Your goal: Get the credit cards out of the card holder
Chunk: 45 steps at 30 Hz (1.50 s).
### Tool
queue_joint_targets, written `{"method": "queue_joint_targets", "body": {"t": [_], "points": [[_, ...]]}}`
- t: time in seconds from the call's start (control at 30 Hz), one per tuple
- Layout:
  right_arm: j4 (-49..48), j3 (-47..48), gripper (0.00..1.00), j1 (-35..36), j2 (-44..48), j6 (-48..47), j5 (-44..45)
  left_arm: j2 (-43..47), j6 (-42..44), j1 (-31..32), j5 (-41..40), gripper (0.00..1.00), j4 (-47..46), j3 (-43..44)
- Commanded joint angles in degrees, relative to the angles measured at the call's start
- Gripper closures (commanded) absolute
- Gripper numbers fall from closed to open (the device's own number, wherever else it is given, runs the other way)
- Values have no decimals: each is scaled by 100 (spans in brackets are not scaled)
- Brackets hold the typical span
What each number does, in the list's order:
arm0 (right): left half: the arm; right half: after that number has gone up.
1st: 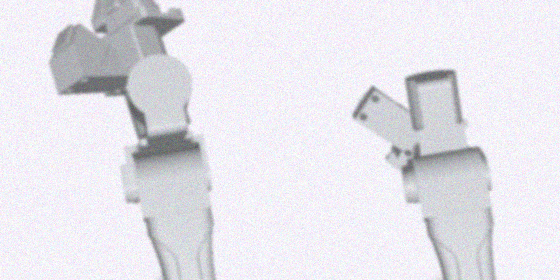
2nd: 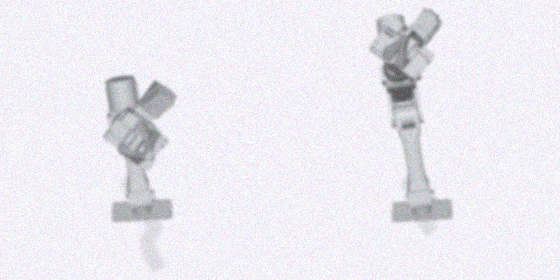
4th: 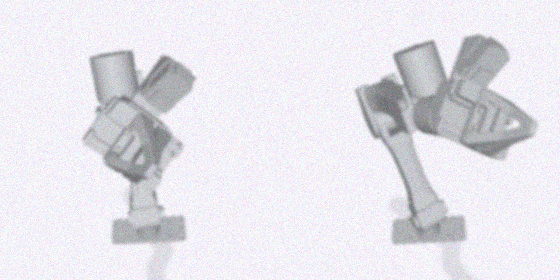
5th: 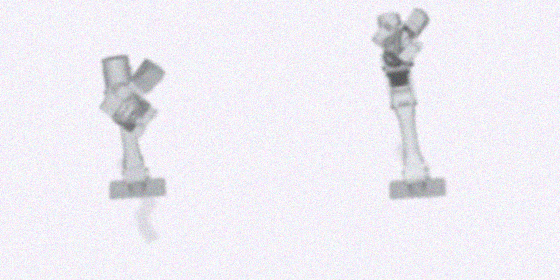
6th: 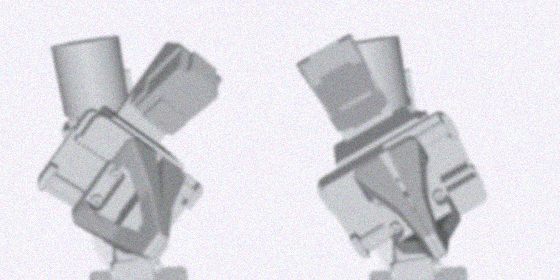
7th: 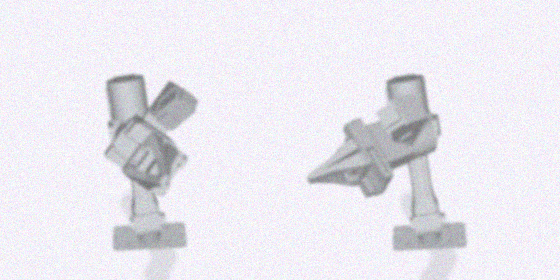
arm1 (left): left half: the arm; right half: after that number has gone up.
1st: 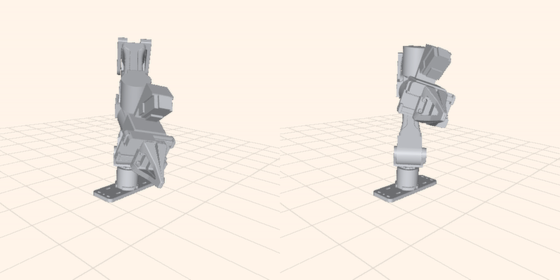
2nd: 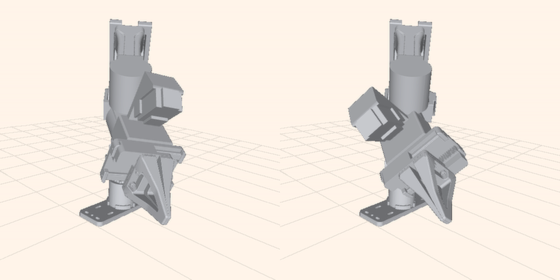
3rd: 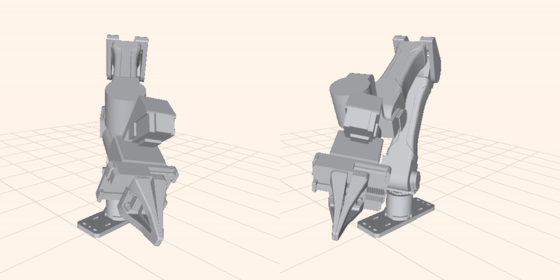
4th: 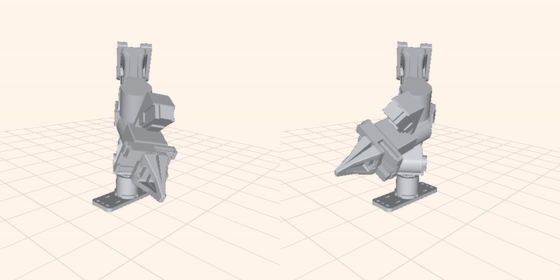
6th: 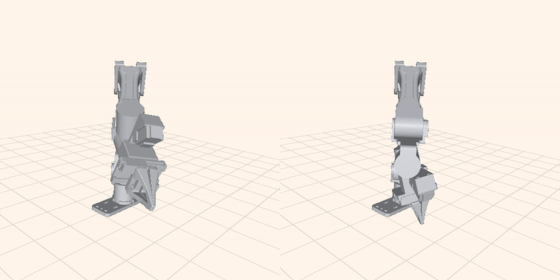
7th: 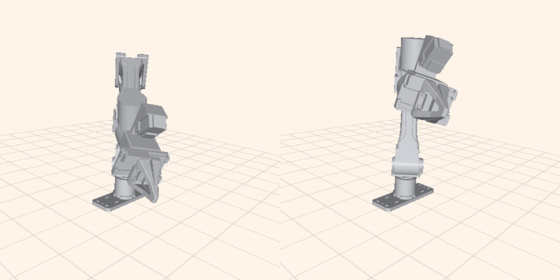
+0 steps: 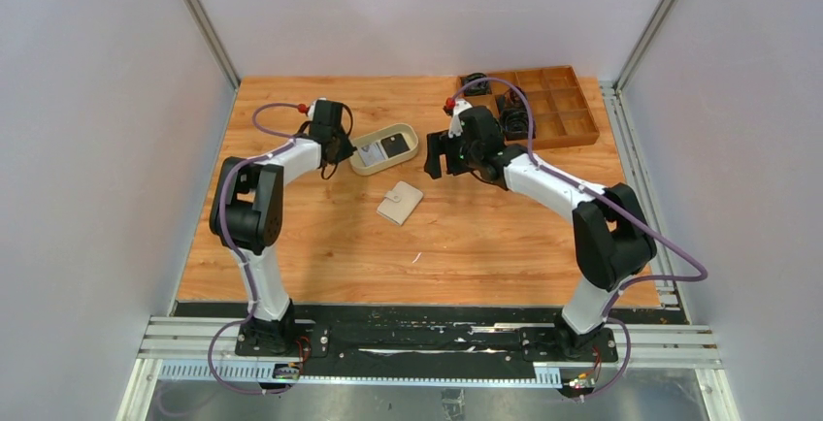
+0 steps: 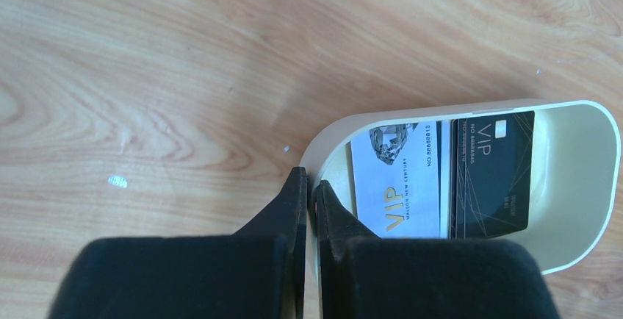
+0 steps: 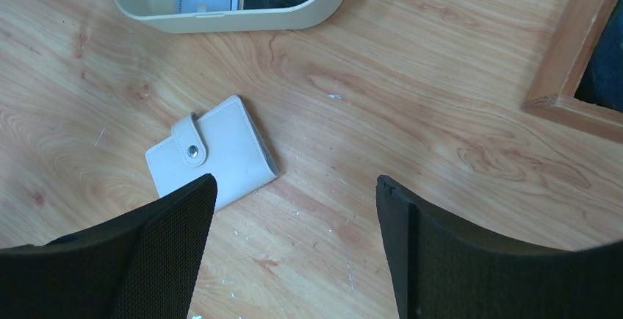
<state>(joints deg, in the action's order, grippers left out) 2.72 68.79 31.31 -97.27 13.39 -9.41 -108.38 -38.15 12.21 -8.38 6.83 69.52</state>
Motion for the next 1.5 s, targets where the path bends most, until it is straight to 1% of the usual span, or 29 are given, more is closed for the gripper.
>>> {"method": "queue_joint_targets", "body": {"t": [0.0, 0.03, 0.1, 0.13, 0.23, 0.27, 0.33, 0.37, 0.4, 0.47, 0.57, 0.67, 0.77, 0.87, 1.0, 1.13, 1.2, 1.27, 1.37, 1.47], "points": [[195, 254, 16, -90, -257, -178, -300, -299, -39, 36, -85, 97, 183, 647], [181, 267, 16, -93, -296, -179, -347, -344, -8, 36, -85, 96, 256, 738], [173, 349, 16, -91, -414, -183, -441, -503, 87, 36, -53, 89, 414, 1059], [188, 388, 16, -96, -448, -187, -467, -578, 148, 36, -31, 81, 534, 1259], [193, 484, 16, -95, -561, -109, -641, -786, 433, 36, 13, 47, 985, 1973], [240, 561, 16, -91, -617, -69, -722, -850, 526, 36, 32, 39, 1220, 2219], [295, 640, 16, -77, -696, 97, -1096, -968, 769, 32, 38, 28, 1599, 2717], [278, 641, 16, -66, -704, 161, -1200, -1006, 928, 23, 46, 25, 1800, 2945], [275, 617, 16, -37, -686, 184, -1267, -1013, 1036, 19, 36, 24, 2076, 3175], [267, 516, 16, 34, -616, 86, -1181, -841, 1216, 11, -54, 22, 2268, 3333], [252, 348, 16, 269, -516, -288, -893, -38, 1311, -14, -96, 18, 2052, 2827], [498, 524, 16, 531, -584, -606, -463, 736, 1341, -25, 218, 18, 1799, 2077], [541, 518, 17, 703, -541, -675, -83, 1477, 1384, -25, 831, 7, 1450, 994], [391, 247, 17, 717, -350, -444, 96, 2261, 1284, 15, 1359, 5, 1018, -154], [330, 38, 18, 710, -128, -350, 208, 3245, 1169, 130, 1330, 5, 1074, -1286], [440, 139, 18, 593, -157, -422, 235, 4031, 955, 244, 1226, 6, 1166, -2042], [697, 379, 18, 550, -265, -438, 219, 4275, 803, 247, 1082, 6, 1253, -2237], [986, 682, 18, 500, -357, -400, 111, 4388, 720, 247, 1039, 6, 1421, -2239], [1341, 954, 18, 428, -400, -292, -89, 4332, 773, 247, 1094, 6, 1761, -1956], [1941, 1156, 18, 370, -429, -233, -62, 4126, 1001, 247, 947, 6, 2411, -1503]]}}
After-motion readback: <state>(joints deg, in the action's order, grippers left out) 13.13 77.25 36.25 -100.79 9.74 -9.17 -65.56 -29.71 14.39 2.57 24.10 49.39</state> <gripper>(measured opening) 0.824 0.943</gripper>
